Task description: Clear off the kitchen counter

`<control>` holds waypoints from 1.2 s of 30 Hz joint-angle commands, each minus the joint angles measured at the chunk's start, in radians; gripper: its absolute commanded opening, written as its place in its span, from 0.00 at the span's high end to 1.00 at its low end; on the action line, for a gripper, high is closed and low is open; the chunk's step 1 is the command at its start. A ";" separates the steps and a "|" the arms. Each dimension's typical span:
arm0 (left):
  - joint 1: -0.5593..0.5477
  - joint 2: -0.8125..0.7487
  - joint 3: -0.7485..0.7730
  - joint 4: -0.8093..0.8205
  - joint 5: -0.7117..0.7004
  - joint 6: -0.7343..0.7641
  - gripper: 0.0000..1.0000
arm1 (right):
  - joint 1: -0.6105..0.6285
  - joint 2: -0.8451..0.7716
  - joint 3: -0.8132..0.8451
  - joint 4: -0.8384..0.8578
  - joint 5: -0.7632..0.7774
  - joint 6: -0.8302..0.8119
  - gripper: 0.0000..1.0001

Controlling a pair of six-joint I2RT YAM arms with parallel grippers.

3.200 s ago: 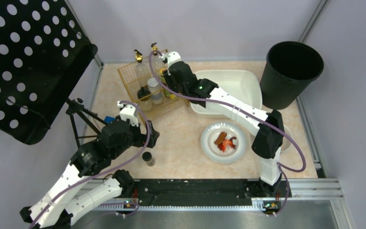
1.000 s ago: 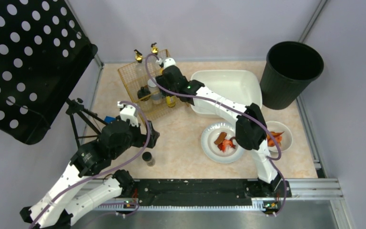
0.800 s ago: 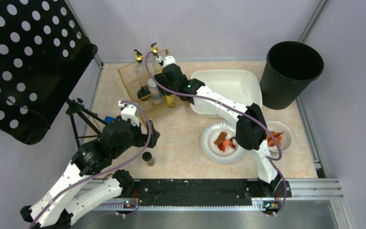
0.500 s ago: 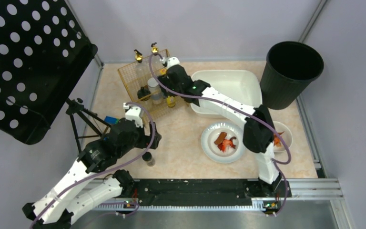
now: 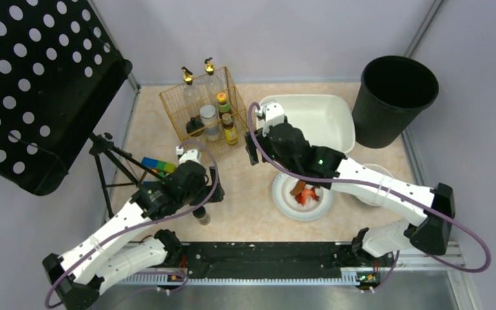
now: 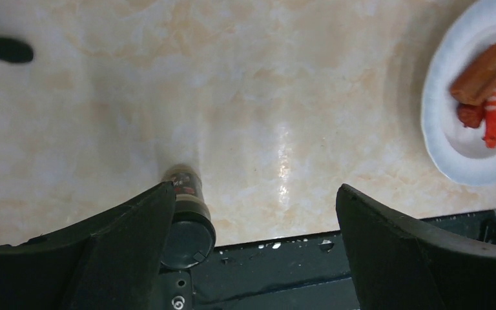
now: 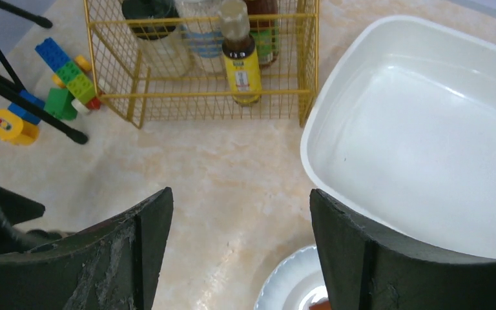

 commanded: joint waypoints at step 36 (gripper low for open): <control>-0.014 0.141 -0.062 -0.267 -0.035 -0.376 0.45 | 0.115 -0.238 -0.389 0.153 -0.012 0.120 0.25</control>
